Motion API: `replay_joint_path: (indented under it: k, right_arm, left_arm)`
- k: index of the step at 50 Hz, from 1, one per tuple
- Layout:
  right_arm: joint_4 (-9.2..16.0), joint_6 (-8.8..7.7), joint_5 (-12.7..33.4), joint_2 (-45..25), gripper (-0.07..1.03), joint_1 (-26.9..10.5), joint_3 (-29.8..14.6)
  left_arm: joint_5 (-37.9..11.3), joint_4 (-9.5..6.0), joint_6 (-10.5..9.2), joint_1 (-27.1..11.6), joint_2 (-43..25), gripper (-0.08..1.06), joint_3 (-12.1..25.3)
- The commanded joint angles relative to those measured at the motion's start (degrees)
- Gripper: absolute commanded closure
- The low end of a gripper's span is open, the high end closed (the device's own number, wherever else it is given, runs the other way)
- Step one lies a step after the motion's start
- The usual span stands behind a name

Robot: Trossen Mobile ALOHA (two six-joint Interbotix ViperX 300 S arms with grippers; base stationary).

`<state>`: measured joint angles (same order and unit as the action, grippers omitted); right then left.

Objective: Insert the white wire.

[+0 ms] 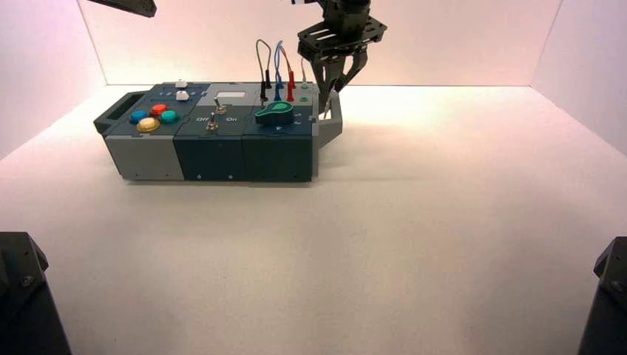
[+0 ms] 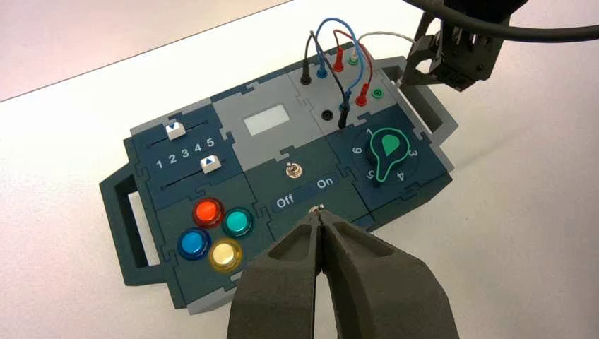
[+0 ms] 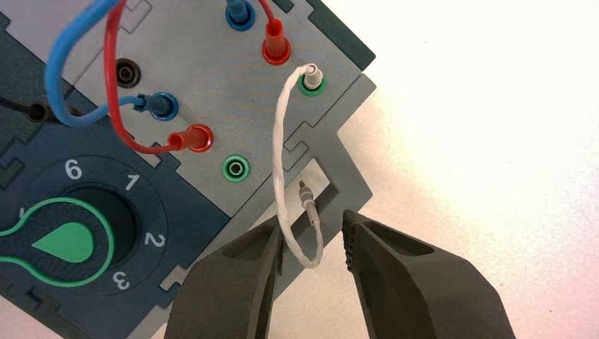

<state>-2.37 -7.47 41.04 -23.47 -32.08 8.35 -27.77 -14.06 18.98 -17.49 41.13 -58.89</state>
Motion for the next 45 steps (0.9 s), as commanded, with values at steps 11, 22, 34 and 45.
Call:
replay_joint_path:
  k: [11,22,34,45]
  right_arm:
    - [-0.26,-0.18,0.00,0.88,0.61,-0.18,-1.58]
    - [-0.53,-0.26,-0.09,0.35,0.68,-0.18,-1.76]
    - [-1.05,-0.26,-0.09,-0.53,0.73,-0.18,-2.72]
    - [-1.14,-0.09,0.44,-0.70,0.99,-0.09,-2.99]
  left_arm:
    - [0.53,0.09,0.18,-0.18,0.26,1.00,0.70]
    - [0.44,0.09,0.18,-0.18,0.26,1.01,0.70]
    - [0.44,0.09,0.18,-0.18,0.26,1.01,0.62]
    - [0.53,0.09,0.18,-0.18,0.35,1.01,0.53]
